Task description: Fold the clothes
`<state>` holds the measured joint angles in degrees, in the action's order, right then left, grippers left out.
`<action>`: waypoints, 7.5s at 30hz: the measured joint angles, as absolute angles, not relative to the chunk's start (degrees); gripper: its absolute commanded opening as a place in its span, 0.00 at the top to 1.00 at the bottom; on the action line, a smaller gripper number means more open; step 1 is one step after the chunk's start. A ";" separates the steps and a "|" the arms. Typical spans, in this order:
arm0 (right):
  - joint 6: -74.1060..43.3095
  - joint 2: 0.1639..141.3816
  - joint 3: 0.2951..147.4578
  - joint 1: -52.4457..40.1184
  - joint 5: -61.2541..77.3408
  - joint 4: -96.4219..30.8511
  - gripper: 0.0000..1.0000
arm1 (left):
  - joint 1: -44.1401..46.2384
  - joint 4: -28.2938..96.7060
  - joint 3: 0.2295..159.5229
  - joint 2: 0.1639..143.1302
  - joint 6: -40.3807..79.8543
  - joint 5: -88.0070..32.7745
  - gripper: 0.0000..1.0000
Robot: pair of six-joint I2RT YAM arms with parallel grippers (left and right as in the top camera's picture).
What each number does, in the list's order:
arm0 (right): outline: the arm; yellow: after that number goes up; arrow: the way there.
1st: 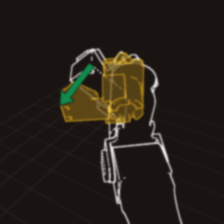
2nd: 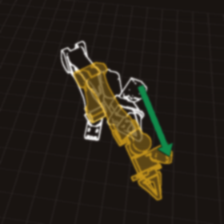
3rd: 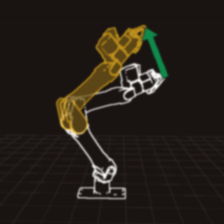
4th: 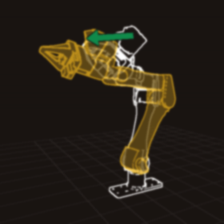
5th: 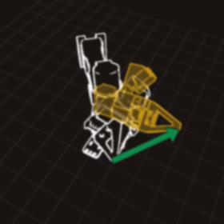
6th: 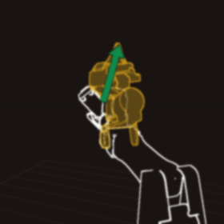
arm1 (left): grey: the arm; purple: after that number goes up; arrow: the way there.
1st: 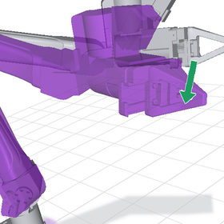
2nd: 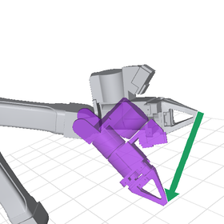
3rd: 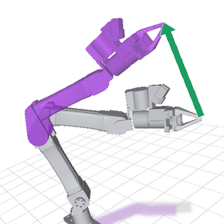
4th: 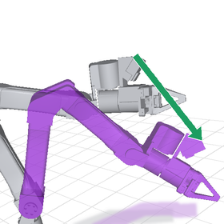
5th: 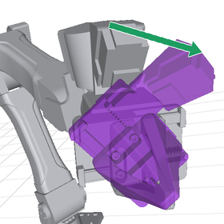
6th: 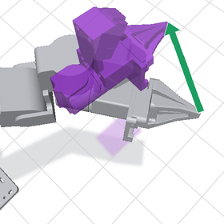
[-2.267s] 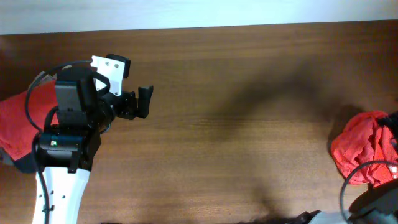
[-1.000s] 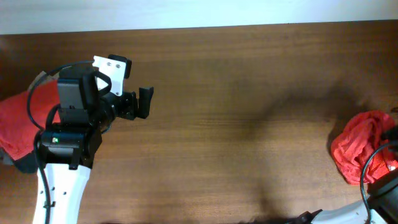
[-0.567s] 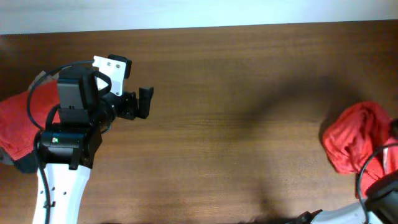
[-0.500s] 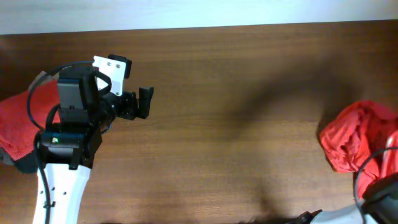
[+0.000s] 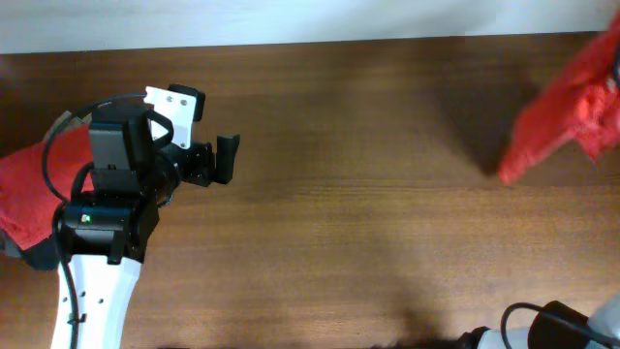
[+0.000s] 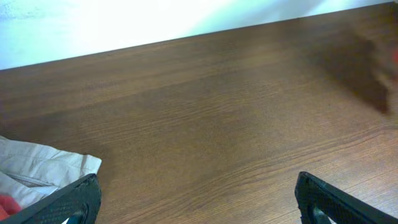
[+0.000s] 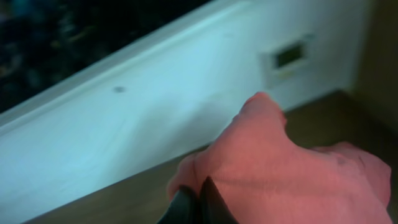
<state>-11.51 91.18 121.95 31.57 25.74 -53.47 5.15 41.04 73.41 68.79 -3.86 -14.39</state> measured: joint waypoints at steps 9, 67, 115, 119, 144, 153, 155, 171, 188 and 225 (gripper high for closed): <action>-13.47 91.57 123.59 17.10 36.16 -52.42 0.96 | 5.15 40.95 73.41 68.79 -3.86 -14.41 0.01; -14.37 105.23 74.17 8.14 12.21 -76.14 0.96 | 5.15 42.19 73.47 73.82 -4.54 -17.41 0.01; -28.16 91.50 148.29 8.12 25.96 -53.78 0.96 | 5.15 39.68 73.52 73.84 -5.17 -21.71 0.00; -33.26 94.91 148.16 2.66 31.53 -48.31 0.96 | 5.15 39.64 73.52 73.84 -5.17 -21.71 0.01; -35.27 97.12 148.14 -3.51 -19.81 -94.28 0.27 | 5.15 39.66 73.52 73.89 -5.15 -21.93 0.01; -24.03 103.72 148.14 -3.53 -9.82 -96.97 0.24 | 5.15 39.68 73.52 73.89 -5.17 -21.80 0.01; -19.70 106.87 148.11 -3.70 -2.94 -96.97 0.25 | 5.15 39.66 73.52 73.89 -5.17 -20.73 0.01; -3.18 135.09 145.95 -24.80 5.21 -90.70 0.25 | 5.13 40.23 73.84 73.47 -5.10 -4.49 0.01; -3.31 142.69 135.59 -35.00 -6.57 -82.91 0.25 | 5.13 43.92 74.61 66.22 -4.93 5.02 0.01; -9.04 101.51 142.54 -23.29 -25.89 -86.67 0.94 | 5.13 44.34 74.61 66.22 -4.93 5.43 0.01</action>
<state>-9.04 101.51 142.54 -23.29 -25.89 -86.67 5.13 44.34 74.61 66.22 -4.93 5.43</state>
